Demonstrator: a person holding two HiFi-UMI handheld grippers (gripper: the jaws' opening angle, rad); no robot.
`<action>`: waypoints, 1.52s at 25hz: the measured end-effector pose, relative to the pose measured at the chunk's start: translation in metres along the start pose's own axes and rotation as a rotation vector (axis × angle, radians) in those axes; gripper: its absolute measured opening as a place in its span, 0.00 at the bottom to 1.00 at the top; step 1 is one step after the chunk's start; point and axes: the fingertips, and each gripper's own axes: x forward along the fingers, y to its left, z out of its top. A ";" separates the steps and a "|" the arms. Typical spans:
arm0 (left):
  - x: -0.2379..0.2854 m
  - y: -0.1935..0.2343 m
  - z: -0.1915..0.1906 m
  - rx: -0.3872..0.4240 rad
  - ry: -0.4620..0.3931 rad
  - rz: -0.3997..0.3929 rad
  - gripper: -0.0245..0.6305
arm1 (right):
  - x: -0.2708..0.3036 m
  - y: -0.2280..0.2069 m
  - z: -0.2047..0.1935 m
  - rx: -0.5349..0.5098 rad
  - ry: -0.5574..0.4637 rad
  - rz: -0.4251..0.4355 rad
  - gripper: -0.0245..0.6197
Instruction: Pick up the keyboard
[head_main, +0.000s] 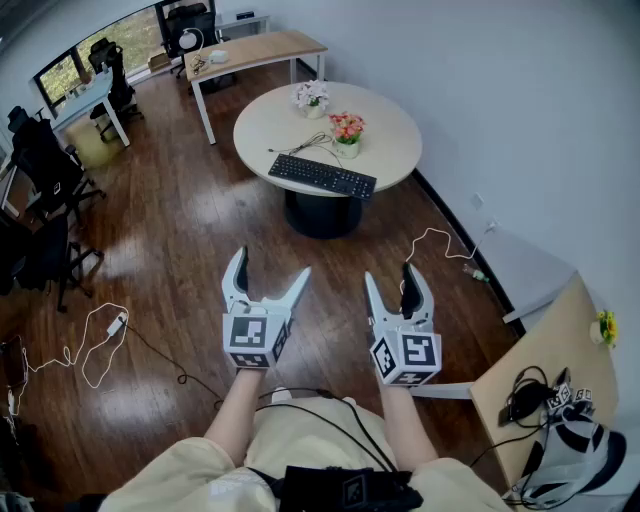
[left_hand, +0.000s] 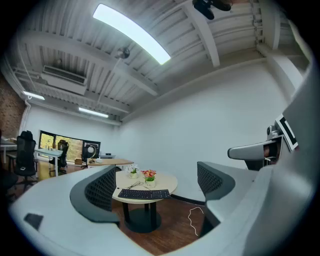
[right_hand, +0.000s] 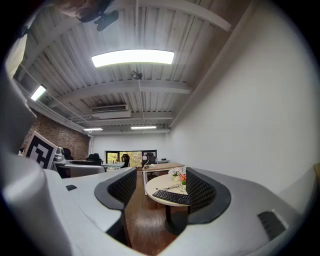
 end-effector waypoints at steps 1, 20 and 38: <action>0.000 0.000 -0.001 -0.001 0.000 0.002 0.78 | 0.000 -0.001 0.000 0.003 -0.002 0.000 0.53; 0.000 0.018 -0.005 0.000 0.007 -0.001 0.78 | 0.014 0.019 -0.008 0.023 0.013 0.021 0.53; -0.022 0.088 -0.014 -0.007 0.003 -0.016 0.78 | 0.044 0.092 -0.021 0.015 0.020 0.009 0.53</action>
